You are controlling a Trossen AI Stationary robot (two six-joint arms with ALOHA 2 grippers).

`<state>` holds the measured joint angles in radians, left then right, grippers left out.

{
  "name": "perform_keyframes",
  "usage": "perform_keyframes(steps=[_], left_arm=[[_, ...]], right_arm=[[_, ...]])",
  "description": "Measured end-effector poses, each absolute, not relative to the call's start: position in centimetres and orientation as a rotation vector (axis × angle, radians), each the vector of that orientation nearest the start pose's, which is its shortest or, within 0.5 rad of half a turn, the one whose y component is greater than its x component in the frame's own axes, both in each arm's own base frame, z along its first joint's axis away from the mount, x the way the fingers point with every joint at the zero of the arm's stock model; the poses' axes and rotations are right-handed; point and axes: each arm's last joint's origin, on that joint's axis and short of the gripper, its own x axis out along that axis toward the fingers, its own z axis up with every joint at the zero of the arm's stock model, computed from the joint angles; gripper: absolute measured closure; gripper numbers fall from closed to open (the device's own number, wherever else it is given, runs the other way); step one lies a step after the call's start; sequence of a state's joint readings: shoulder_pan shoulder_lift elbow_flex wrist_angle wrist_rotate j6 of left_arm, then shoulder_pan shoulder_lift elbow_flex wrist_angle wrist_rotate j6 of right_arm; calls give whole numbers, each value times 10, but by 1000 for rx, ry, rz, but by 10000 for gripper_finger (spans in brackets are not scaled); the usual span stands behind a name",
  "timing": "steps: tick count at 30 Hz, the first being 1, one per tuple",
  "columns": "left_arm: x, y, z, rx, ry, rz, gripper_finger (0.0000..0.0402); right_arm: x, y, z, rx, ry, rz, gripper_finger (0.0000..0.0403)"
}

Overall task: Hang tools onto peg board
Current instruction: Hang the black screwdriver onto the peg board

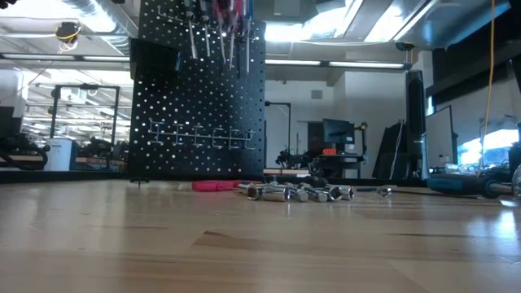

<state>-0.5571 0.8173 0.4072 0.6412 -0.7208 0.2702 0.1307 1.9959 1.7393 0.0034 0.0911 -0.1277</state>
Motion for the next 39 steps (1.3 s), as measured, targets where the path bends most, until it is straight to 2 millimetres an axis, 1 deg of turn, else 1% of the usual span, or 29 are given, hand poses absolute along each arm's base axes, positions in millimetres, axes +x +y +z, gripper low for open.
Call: perform_keyframes(steps=[4,9,12,15,17,20,33,36,39], left_arm=[[159,-76,274,130,-164,187,390],[159,-76,274,132,-166,188,392],[159,-76,275,124,-176,189,392],[158,-76,277,114,-190,191,389],[158,-76,276,121,-182,189,390],[159,-76,275,128,-174,188,392],[159,-76,273,143,-158,186,390],[159,-76,273,145,-156,185,387],[159,-76,273,145,-157,186,389]], right_arm=[[473,60,324,-153,158,83,203],[473,60,323,-154,165,82,204],[476,61,319,-154,157,78,204],[481,61,309,-167,176,81,204],[481,61,307,-176,182,77,209],[481,61,310,-175,168,76,230],[481,61,310,-181,167,75,367],[481,61,310,-181,167,73,387],[481,61,310,-183,169,55,390]])
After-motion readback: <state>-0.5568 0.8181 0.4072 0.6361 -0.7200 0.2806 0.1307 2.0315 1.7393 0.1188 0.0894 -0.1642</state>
